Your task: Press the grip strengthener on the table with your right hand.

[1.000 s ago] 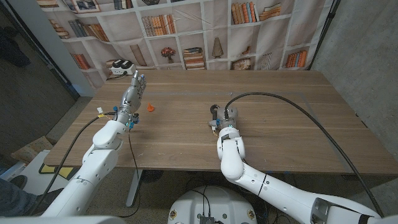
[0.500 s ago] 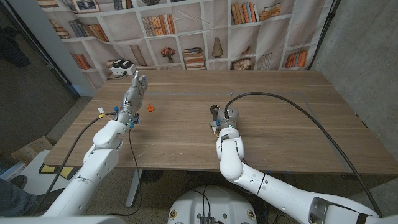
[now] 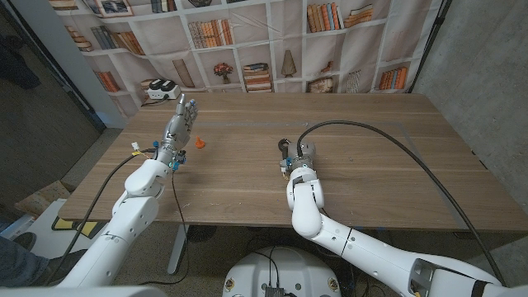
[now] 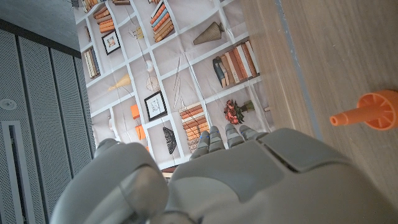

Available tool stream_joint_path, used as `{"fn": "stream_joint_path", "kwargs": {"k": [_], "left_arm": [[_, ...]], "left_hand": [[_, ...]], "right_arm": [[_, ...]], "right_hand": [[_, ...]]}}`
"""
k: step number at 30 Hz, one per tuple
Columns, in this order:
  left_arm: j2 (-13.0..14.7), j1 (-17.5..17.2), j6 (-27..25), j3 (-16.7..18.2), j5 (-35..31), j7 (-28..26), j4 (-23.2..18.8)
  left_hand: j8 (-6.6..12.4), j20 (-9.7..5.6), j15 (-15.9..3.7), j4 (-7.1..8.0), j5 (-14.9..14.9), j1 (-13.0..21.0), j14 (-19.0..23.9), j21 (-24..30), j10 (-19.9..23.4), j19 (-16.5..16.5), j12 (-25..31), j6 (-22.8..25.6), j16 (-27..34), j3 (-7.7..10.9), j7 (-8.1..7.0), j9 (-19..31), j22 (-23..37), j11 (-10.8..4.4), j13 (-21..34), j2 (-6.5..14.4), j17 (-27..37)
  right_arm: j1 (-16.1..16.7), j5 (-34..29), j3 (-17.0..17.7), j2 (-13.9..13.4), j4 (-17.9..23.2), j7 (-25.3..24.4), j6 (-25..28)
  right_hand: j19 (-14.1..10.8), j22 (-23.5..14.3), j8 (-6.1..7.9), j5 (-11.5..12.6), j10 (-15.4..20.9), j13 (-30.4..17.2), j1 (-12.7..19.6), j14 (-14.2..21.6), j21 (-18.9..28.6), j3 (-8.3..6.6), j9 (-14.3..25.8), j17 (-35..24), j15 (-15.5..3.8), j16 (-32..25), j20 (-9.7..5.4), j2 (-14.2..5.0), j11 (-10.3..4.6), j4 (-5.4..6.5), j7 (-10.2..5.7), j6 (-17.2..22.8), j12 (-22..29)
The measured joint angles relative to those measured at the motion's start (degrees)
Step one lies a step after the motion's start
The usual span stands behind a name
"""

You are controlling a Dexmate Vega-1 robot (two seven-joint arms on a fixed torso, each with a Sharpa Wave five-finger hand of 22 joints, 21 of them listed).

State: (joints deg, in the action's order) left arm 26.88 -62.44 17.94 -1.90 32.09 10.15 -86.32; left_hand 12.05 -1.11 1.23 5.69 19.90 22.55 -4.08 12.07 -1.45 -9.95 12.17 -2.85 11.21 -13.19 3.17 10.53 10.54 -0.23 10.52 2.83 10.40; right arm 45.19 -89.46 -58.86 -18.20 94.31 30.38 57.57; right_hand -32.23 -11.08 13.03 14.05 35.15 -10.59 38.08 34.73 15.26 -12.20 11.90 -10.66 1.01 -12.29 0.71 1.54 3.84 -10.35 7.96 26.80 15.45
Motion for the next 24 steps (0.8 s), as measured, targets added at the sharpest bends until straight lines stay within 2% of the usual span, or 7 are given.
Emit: {"fn": "stream_joint_path", "kwargs": {"k": [8,11,24], "left_arm": [[-0.2,0.4,-0.2,0.0,-0.3,0.2,0.3],[-0.2,0.5,-0.3,0.0,-0.3,0.2,0.4],[-0.4,0.9,-0.6,-0.1,-0.4,0.4,0.7]], "left_hand": [[0.0,0.0,0.0,0.16,0.0,0.0,0.0,0.0,0.3,0.0,0.0,0.0,0.0,-0.16,0.0,0.0,0.0,0.31,0.0,0.0,0.0],[-0.22,0.0,0.0,0.16,0.0,0.1,0.0,0.0,0.3,0.0,0.0,0.0,0.0,-0.16,0.0,0.0,0.0,0.31,0.0,0.1,0.0],[-0.22,0.0,0.0,0.31,0.0,0.1,0.0,0.0,0.3,0.0,0.0,0.1,0.0,-0.31,0.15,0.0,0.0,0.32,0.0,0.1,0.0]], "right_arm": [[-0.3,-1.2,0.6,-0.1,-0.8,2.2,-0.3],[-0.4,-1.6,0.8,-0.1,-1.0,2.8,-0.3],[-0.8,-2.4,1.2,-0.1,-1.5,4.7,-2.0]], "right_hand": [[-0.3,0.0,0.0,0.0,0.1,0.0,0.3,0.2,0.0,0.0,0.0,0.0,-0.25,0.0,-0.31,0.15,-0.07,0.01,-0.31,0.3,0.0],[-0.6,0.0,0.0,0.0,0.1,0.0,0.3,0.5,0.2,-0.13,0.0,0.0,-0.09,0.0,-0.2,0.15,-0.07,0.5,-0.31,0.3,0.0],[-0.8,0.0,0.0,-0.1,-0.2,0.0,1.1,0.4,0.2,0.11,0.0,0.0,-0.16,0.4,-0.04,0.38,-0.37,0.74,-0.31,0.3,-0.6]]}}
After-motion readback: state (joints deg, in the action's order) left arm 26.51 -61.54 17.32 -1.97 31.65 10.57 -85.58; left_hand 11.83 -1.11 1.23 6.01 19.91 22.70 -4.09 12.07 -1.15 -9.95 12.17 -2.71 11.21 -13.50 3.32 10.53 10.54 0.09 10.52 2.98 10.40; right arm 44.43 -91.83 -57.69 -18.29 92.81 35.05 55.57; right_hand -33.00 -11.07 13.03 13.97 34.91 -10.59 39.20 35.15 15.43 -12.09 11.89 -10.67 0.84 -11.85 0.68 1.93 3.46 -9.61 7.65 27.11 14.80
